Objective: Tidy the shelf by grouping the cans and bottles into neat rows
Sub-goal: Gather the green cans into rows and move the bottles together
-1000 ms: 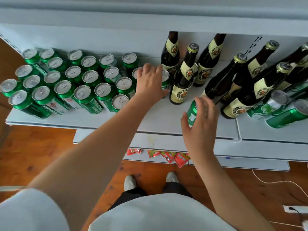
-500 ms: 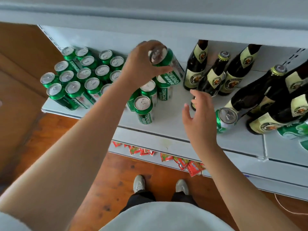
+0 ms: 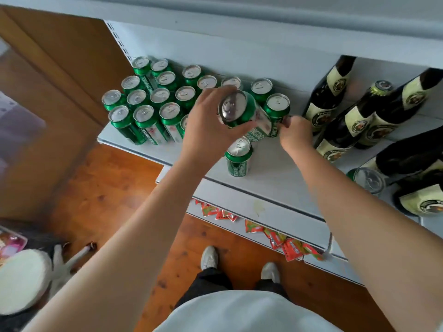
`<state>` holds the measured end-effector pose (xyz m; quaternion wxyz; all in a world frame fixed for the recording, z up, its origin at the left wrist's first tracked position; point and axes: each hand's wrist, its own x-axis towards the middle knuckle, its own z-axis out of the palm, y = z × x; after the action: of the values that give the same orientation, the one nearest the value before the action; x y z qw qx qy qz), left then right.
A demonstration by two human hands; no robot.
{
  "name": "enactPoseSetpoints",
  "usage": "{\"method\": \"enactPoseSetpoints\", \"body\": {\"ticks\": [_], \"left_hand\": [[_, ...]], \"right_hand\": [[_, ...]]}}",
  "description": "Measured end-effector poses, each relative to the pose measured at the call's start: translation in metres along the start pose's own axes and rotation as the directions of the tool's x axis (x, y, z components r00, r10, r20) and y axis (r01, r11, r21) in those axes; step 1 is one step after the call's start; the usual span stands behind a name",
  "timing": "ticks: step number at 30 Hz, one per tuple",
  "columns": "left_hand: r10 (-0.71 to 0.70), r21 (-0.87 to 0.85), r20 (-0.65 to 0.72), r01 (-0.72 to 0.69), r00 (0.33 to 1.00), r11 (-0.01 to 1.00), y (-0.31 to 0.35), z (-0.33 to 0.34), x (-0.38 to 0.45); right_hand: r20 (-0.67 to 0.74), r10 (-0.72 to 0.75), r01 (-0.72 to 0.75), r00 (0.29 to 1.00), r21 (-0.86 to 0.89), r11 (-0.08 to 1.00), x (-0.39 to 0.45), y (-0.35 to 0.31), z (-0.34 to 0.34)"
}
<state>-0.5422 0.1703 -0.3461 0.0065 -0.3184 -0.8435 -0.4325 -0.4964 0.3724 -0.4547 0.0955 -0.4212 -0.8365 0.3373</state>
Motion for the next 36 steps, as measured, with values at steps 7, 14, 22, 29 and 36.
{"method": "enactPoseSetpoints", "body": {"ticks": [7, 14, 22, 29, 36], "left_hand": [[0.096, -0.002, 0.182, -0.097, 0.979, 0.995, 0.028, 0.057, -0.027], [0.066, -0.036, 0.302, -0.058, 0.951, 0.998, 0.011, 0.066, -0.021], [-0.18, 0.455, 0.245, 0.051, 0.953, 0.889, -0.061, 0.02, 0.092], [-0.168, 0.542, 0.498, -0.154, 0.851, 0.826, -0.064, 0.046, 0.129], [-0.101, 0.337, 0.539, -0.104, 0.836, 0.936, -0.044, 0.002, 0.151]], "right_hand": [[0.119, -0.358, 0.292, 0.926, 0.375, 0.88, -0.096, 0.026, -0.07], [0.001, -0.321, 0.316, 0.947, 0.156, 0.936, -0.082, 0.038, -0.025], [-0.05, -0.208, 0.213, 0.977, 0.125, 0.969, -0.064, 0.026, 0.011], [-0.255, -0.107, 0.139, 0.961, 0.11, 0.984, -0.12, 0.016, -0.004], [-0.338, -0.005, 0.1, 0.941, 0.264, 0.959, -0.144, 0.005, -0.033]]}}
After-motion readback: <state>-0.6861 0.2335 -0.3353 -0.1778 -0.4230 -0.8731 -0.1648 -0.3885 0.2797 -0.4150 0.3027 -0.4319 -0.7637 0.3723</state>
